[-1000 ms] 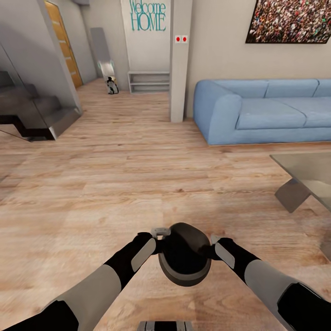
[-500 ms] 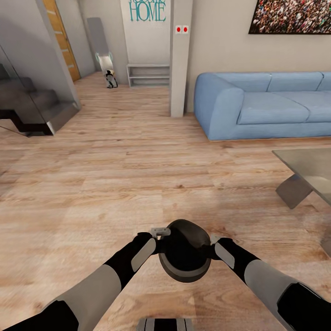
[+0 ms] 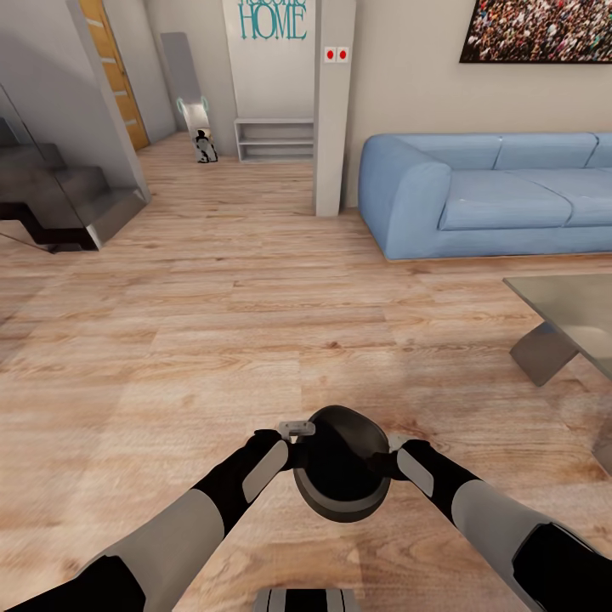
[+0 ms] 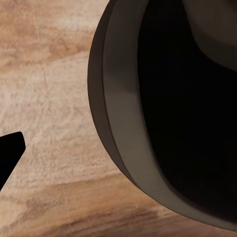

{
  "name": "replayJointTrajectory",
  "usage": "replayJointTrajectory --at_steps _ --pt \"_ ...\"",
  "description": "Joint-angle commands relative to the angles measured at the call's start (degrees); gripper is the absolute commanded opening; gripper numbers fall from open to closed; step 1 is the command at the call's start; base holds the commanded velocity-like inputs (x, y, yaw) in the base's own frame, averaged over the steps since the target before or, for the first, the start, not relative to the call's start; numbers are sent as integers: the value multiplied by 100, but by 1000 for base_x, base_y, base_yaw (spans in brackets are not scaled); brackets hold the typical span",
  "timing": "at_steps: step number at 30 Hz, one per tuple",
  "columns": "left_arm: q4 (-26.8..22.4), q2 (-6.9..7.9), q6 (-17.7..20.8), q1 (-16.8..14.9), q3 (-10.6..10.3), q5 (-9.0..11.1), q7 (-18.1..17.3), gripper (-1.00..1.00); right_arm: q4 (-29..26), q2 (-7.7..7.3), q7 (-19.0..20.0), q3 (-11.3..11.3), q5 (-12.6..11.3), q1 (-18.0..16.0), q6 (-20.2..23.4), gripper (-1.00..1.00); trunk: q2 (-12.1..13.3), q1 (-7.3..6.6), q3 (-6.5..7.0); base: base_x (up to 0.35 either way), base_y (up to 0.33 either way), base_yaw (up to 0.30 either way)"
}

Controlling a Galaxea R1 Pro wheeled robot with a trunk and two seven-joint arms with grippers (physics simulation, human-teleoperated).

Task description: Place each of the two pumpkins and all three candles from the living room inside a cabinet in the living room (use any cabinet), then make sure every cabinet is closed, and position the cauldron so it is next to a table in the living room.

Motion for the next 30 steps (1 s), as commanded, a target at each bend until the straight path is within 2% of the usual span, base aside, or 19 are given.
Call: replayJointTrajectory --at_steps 1,16,21,26,30 --pt "-3 0 4 -5 -17 58 56 100 -21 -7 -50 43 -61 -2 14 100 -2 -1 -5 0 0 0" --pt "0 0 4 -5 -1 70 53 100 -23 -15 -50 43 -52 -1 -60 100 -2 -1 -5 29 27 0" --pt "402 0 -39 -10 31 48 46 100 -22 -16 -42 44 -52 -1 -60 100 -2 -1 -5 5 5 0" --pt "574 0 -259 -13 35 48 45 100 -19 -15 -41 43 -52 -1 -60 100 -2 -1 -5 0 0 0" --pt "594 0 -287 -13 18 52 45 100 -21 -15 -41 43 -52 -1 -60 100 -2 -1 -5 0 0 0"
